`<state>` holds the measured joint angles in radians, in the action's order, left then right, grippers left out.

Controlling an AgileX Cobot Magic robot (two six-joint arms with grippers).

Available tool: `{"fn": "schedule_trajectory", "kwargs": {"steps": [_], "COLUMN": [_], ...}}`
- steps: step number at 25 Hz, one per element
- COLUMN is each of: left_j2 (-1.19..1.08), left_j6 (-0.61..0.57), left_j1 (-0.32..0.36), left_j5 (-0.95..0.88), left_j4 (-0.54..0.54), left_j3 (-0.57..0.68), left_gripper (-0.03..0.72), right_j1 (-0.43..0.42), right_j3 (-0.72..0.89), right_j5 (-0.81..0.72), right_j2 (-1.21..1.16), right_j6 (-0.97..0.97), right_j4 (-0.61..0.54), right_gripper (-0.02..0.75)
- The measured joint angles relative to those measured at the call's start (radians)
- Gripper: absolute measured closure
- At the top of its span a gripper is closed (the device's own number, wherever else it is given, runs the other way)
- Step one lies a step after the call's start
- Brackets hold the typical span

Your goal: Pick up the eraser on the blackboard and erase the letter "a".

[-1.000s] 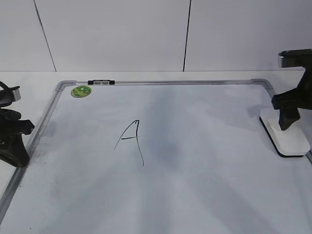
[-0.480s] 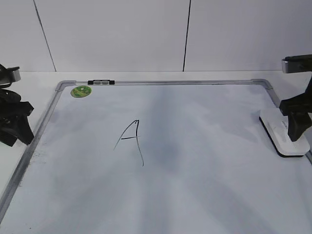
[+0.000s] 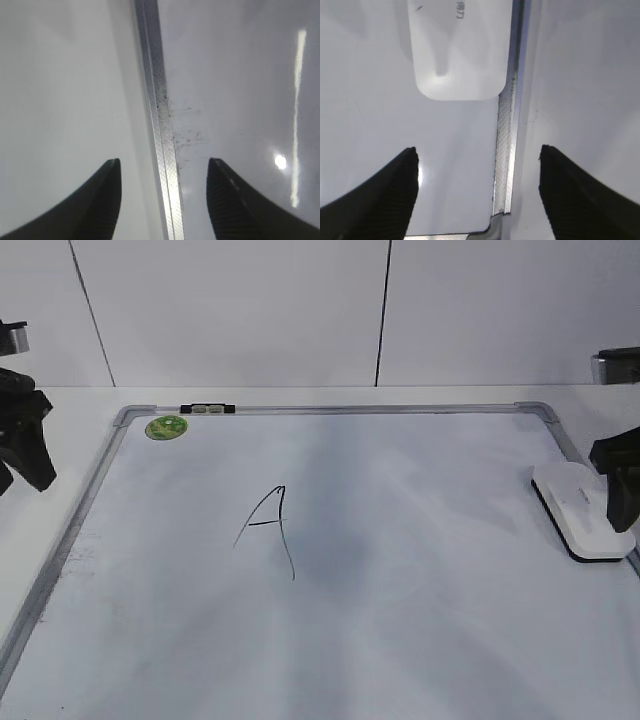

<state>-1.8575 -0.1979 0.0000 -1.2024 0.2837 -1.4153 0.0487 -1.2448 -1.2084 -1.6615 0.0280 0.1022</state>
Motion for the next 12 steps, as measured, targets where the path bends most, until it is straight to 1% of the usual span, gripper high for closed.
{"fn": "schedule_trajectory", "kwargs": {"steps": [8,12], "left_j2": [0.212,0.361], "left_j6": [0.022,0.026], "left_j1": [0.000,0.000], "left_j5": [-0.013,-0.016], "left_j4": [-0.004,-0.004], "left_j3": [0.000,0.050], "left_gripper": [0.276,0.276], "right_j1": [0.000,0.000], "right_j3": [0.000,0.000], "right_j5": [-0.009,-0.013], "right_j2": [0.121,0.216], "right_j6": [-0.020,-0.028], "right_j4": [-0.002,-0.002], "right_gripper": [0.145,0.145]}}
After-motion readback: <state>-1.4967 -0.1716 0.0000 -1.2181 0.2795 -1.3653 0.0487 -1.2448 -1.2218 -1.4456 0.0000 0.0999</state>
